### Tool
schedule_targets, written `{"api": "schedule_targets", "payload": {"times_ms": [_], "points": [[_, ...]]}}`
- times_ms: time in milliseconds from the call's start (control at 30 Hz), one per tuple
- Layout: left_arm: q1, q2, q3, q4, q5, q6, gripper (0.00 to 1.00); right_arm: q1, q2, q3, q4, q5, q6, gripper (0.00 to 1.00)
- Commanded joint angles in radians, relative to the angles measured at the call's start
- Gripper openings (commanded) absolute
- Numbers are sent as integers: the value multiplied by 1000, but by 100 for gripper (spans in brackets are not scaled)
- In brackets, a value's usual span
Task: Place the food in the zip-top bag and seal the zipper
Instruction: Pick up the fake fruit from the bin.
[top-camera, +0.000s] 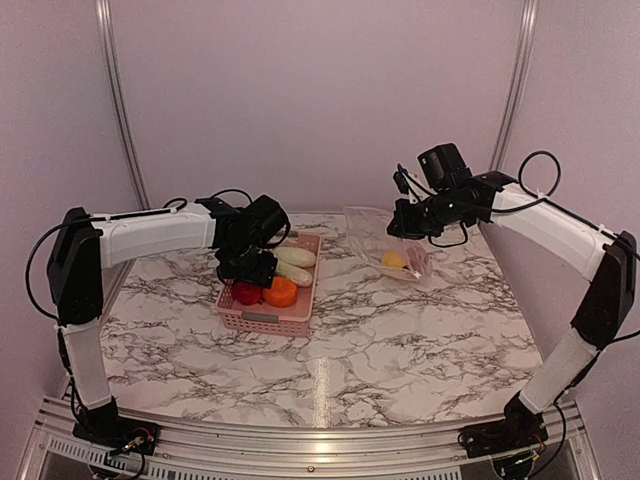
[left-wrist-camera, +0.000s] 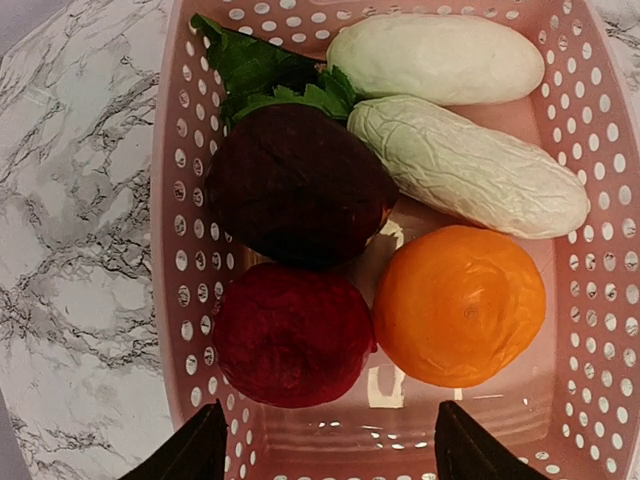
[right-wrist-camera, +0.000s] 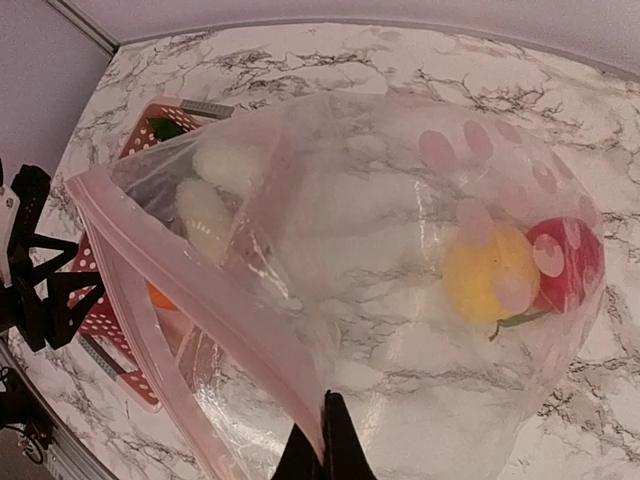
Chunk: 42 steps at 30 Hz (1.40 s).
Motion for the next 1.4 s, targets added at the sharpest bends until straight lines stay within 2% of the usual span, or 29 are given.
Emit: {"api": "schedule_targets", "payload": {"times_ms": [0,267,1000,1200,1367], "points": [[5,66,41,-97,-80,28,73,5,-36,-23,22,-3,14,0],[6,136,98,-127,-114,22,78,5,-51,-52,33,-9,25,0],[25,265,145,-69,-142,82,78,6,-79,-88,35,-28,48,0],[25,299,156,-66,-158,93,85,7,-75,-84,34,-34,48,0],[25,301,158,-58,-157,102,78,7,-68,-83,37,-38,51,0]]}}
